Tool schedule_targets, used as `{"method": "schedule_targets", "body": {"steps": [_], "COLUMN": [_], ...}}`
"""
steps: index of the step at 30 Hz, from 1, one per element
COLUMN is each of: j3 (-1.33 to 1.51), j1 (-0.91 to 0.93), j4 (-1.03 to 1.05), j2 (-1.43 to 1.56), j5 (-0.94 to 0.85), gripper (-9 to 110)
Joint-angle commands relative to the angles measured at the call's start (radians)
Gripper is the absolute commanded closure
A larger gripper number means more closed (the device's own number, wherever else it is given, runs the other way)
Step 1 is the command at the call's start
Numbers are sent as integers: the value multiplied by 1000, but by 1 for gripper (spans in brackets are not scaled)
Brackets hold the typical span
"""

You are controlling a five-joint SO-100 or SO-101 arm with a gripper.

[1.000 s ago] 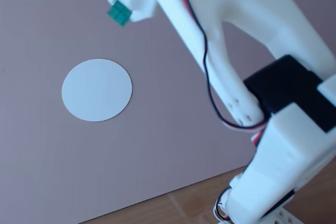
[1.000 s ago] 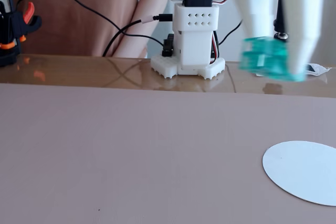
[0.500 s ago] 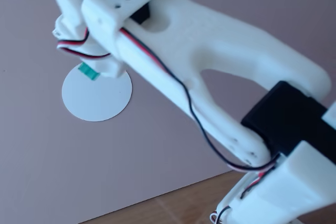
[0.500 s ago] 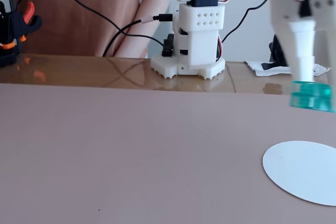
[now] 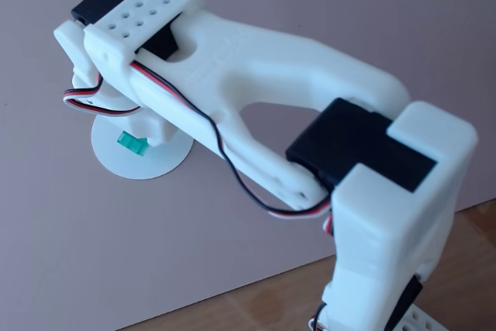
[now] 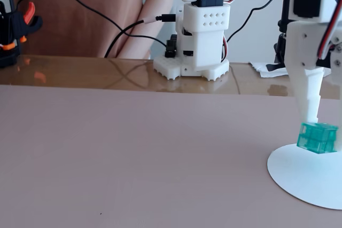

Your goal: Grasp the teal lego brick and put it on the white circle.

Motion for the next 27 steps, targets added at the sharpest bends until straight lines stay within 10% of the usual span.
{"method": "schedule_targets", "body": {"steps": [1, 16, 27], "j3": [-55, -61, -104], "j1": [-3, 14, 164], "j4": [34, 81, 192], "j2": [0, 101, 597], "j5": [-26, -54, -28], "gripper": [85, 77, 102]}}
